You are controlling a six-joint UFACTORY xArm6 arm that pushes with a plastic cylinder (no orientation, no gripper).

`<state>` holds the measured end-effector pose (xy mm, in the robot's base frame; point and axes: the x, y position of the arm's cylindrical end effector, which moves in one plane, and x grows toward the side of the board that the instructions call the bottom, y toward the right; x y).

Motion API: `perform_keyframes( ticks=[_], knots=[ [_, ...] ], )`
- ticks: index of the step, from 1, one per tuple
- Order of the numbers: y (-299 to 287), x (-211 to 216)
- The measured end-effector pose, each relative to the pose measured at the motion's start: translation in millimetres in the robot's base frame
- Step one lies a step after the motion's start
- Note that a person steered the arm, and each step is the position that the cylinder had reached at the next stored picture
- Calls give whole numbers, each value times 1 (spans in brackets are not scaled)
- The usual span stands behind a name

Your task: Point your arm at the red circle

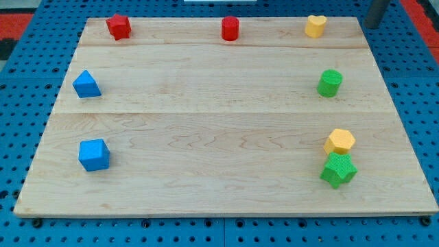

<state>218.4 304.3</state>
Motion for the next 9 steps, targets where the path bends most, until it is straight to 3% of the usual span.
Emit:
perform_keyframes(
  ticks=[4,5,6,8,9],
  knots=[
    [8,18],
    [8,41],
    [-26,23],
    [-121,64],
    [-204,8]
  ],
)
